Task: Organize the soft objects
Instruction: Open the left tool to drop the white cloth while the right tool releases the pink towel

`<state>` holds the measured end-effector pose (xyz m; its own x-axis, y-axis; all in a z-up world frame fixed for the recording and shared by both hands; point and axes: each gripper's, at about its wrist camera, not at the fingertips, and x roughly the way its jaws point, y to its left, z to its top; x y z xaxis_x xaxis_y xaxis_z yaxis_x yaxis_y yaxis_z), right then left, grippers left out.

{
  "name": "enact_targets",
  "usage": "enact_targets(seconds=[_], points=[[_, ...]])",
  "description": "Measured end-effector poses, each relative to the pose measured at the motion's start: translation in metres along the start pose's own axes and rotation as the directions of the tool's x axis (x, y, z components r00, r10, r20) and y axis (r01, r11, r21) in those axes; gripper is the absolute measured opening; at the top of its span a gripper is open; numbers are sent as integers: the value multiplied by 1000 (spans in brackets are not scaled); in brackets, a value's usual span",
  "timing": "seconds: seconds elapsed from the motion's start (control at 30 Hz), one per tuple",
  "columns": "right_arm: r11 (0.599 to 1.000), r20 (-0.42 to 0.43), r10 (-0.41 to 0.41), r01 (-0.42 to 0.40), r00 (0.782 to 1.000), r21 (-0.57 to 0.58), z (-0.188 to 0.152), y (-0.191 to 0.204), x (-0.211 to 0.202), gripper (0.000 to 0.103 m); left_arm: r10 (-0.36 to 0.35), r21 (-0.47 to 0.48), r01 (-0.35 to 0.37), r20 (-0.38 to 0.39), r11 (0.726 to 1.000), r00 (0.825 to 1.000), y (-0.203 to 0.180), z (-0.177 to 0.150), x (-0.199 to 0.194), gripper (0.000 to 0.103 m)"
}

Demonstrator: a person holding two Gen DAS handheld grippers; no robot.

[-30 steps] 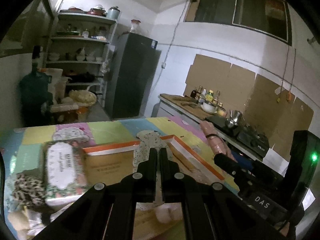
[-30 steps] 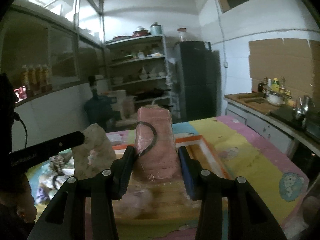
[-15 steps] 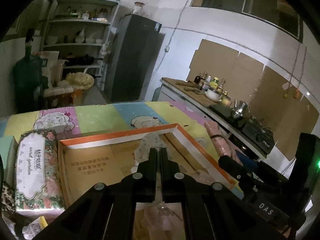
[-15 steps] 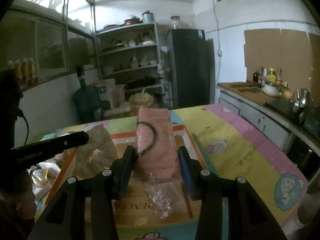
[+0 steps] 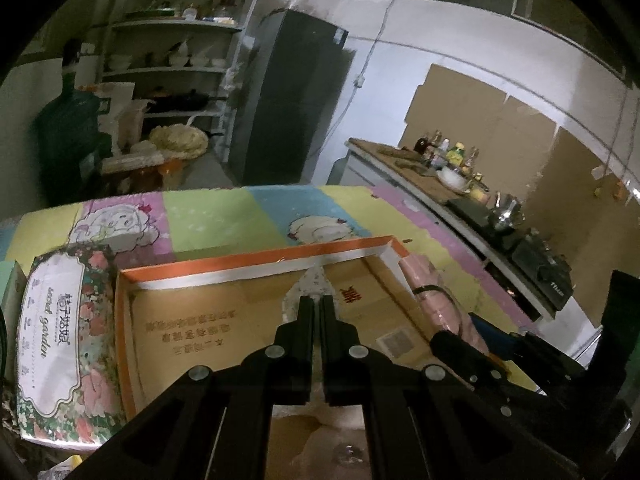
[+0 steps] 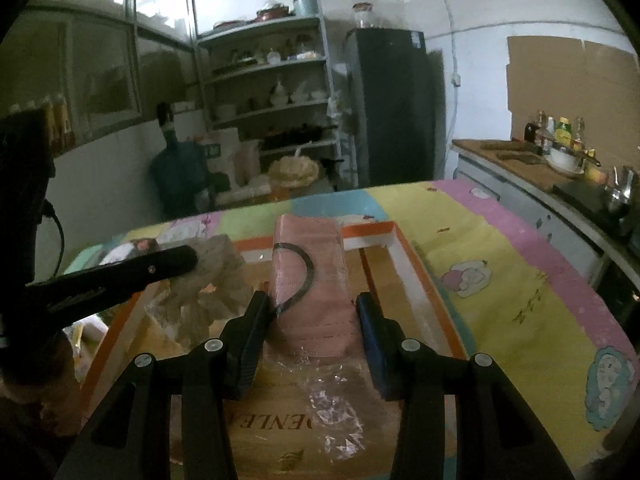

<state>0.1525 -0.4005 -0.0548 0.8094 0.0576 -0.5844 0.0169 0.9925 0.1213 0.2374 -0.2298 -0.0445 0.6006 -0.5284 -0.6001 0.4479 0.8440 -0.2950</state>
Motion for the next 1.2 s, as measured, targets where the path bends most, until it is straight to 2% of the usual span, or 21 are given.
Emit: enact_targets(seconds=[0.2,0.67,0.7,0.73,0.87,0.97,1.13,1.2], points=[[1000,-50,0,-1,999,-15,-2,3,14,46,27,-13,-27,-19,1000,999,6,-3,8,3],[1000,-122,7,-9,993,-23,3,10,36,47,33,-20,-34,-33,999,999,11,-2,11,5],[1000,-119,9,-12,993,-22,4,10,37,48,33,-18,-34,-31,999,999,11,-2,11,7],[1000,-115,13,-15,993,-23,3,10,36,48,32,-15,-32,-30,999,999,11,-2,10,13],[999,-111,21,-24,994,-22,1,10,36,48,14,-13,-14,-19,1000,1000,8,-3,6,43],[999,-107,27,-29,994,-20,0,10,33,50,11,-12,-11,-15,1000,1000,6,-3,4,52],[1000,-97,25,-27,995,-15,0,11,28,52,16,-1,-16,-8,1000,1000,1,-3,-1,55],[1000,-92,25,-26,995,-12,0,12,26,52,17,3,-17,-3,1000,1000,-1,-3,-3,61]])
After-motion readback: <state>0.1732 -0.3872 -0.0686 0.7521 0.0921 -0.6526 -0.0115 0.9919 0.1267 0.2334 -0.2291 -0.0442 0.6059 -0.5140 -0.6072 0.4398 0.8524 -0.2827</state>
